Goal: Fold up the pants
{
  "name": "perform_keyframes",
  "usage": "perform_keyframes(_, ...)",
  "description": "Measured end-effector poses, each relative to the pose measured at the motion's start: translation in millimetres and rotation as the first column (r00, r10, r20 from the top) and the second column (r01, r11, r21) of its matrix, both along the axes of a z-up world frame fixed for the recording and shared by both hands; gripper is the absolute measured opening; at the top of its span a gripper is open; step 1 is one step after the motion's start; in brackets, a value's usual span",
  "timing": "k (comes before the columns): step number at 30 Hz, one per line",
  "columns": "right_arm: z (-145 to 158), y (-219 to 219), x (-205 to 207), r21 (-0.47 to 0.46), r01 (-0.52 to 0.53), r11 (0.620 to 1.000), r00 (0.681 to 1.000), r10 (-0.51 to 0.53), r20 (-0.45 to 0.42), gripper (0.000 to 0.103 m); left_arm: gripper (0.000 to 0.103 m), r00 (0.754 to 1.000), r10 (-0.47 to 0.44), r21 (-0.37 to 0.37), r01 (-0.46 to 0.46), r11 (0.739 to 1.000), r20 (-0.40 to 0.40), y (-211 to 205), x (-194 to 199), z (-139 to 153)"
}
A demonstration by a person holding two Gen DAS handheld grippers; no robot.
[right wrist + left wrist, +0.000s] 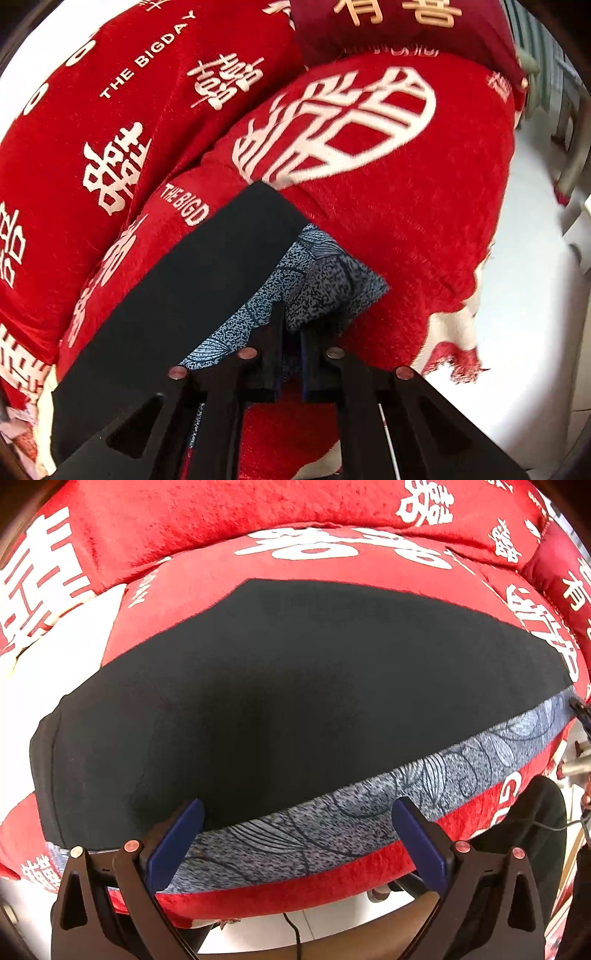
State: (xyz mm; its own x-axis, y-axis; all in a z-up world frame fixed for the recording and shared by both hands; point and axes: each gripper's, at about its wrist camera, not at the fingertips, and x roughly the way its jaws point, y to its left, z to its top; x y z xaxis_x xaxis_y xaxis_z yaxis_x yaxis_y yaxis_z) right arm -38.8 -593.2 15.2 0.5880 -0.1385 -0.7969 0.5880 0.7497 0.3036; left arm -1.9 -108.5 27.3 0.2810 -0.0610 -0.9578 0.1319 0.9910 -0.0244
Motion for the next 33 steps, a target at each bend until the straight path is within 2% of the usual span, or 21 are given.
perform_keyframes(2,8.6,-0.4,-4.5,-0.034,0.065,0.997,0.997,-0.066,-0.038,0.044,0.102,1.000,0.020,0.009,-0.020,1.000,0.016,1.6,2.2,3.3)
perform_keyframes(4,25.3,12.8,-14.5,-0.089,0.066,0.994,0.998,-0.065,0.017,0.044,0.102,0.999,0.043,0.005,-0.044,0.999,0.023,1.0,6.5,5.5)
perform_keyframes(6,39.7,47.8,-8.9,-0.186,-0.051,0.981,0.998,0.056,0.023,0.044,0.102,0.999,0.043,0.004,-0.043,0.999,0.029,-5.3,10.8,6.0)
perform_keyframes(7,42.2,68.2,-2.9,-0.205,-0.134,0.970,0.990,0.141,0.018,0.047,0.102,0.999,0.035,0.015,-0.036,0.999,0.032,-9.5,12.5,4.7)
perform_keyframes(8,42.4,91.4,5.1,-0.211,-0.232,0.950,0.971,0.238,0.003,0.057,0.102,0.999,0.028,0.029,-0.029,0.999,0.032,-13.7,14.5,3.8)
perform_keyframes(9,39.4,127.5,15.9,-0.209,-0.375,0.903,0.926,0.376,-0.036,0.071,0.102,0.999,0.022,0.051,-0.024,0.998,0.034,-18.4,15.6,1.5)
perform_keyframes(10,36.0,153.7,22.0,-0.207,-0.469,0.859,0.882,0.467,-0.063,0.075,0.102,0.999,0.018,0.072,-0.021,0.997,0.041,-22.2,15.5,-0.4)
perform_keyframes(12,26.6,206.5,27.0,-0.197,-0.626,0.755,0.778,0.621,-0.095,0.075,0.102,0.999,0.011,0.097,-0.015,0.995,0.045,-23.2,13.4,-2.8)
perform_keyframes(15,2.3,272.3,29.9,-0.209,-0.765,0.609,0.643,0.737,-0.207,0.080,0.102,0.997,0.024,0.147,-0.034,0.989,0.070,-11.2,7.8,-3.4)
perform_keyframes(17,-10.1,290.2,30.1,-0.288,-0.783,0.552,0.620,0.729,-0.290,0.088,0.102,0.995,0.038,0.228,-0.059,0.972,0.095,3.7,2.8,-7.1)
perform_keyframes(18,-11.7,289.1,28.9,-0.316,-0.780,0.541,0.623,0.723,-0.298,0.093,0.102,0.993,0.047,0.232,-0.070,0.970,0.104,10.6,0.7,-6.4)
perform_keyframes(19,-12.1,282.4,29.3,-0.309,-0.771,0.557,0.635,0.713,-0.297,0.095,0.102,0.991,0.072,0.237,-0.098,0.967,0.115,22.7,-3.3,-4.2)
perform_keyframes(20,-12.4,272.8,30.1,-0.300,-0.753,0.585,0.657,0.691,-0.302,0.098,0.102,0.989,0.088,0.242,-0.115,0.964,0.120,29.6,-6.2,-3.3)
perform_keyframes(21,-12.6,255.2,32.6,-0.291,-0.715,0.636,0.699,0.643,-0.313,0.099,0.102,0.986,0.109,0.246,-0.138,0.959,0.126,39.0,-9.3,-2.1)
perform_keyframes(22,-11.5,241.8,32.8,-0.284,-0.688,0.668,0.725,0.612,-0.315,0.099,0.102,0.983,0.132,0.242,-0.160,0.957,0.128,49.3,-13.1,-0.3)
perform_keyframes(24,-4.2,220.5,33.4,-0.288,-0.639,0.713,0.766,0.559,-0.316,0.099,0.102,0.979,0.156,0.232,-0.184,0.955,0.134,58.0,-14.3,3.2)
perform_keyframes(26,6.6,217.1,30.3,-0.341,-0.611,0.715,0.790,0.518,-0.329,0.099,0.102,0.972,0.173,0.225,-0.206,0.952,0.158,61.3,-10.5,8.7)
perform_keyframes(27,10.9,219.6,31.8,-0.358,-0.602,0.714,0.797,0.507,-0.328,0.099,0.102,0.967,0.195,0.197,-0.226,0.954,0.164,61.9,-5.2,12.8)
perform_keyframes(30,26.3,244.2,49.0,-0.346,-0.613,0.710,0.790,0.544,-0.282,0.100,0.102,0.968,0.209,0.104,-0.225,0.969,0.141,48.8,19.2,19.2)
perform_keyframes(31,28.7,254.6,56.3,-0.344,-0.618,0.707,0.786,0.557,-0.270,0.100,0.102,0.969,0.199,0.100,-0.215,0.972,0.145,42.0,26.3,20.2)
perform_keyframes(33,34.3,279.4,71.7,-0.346,-0.617,0.707,0.787,0.569,-0.240,0.100,0.102,0.968,0.190,0.156,-0.216,0.964,0.163,29.4,39.5,19.5)
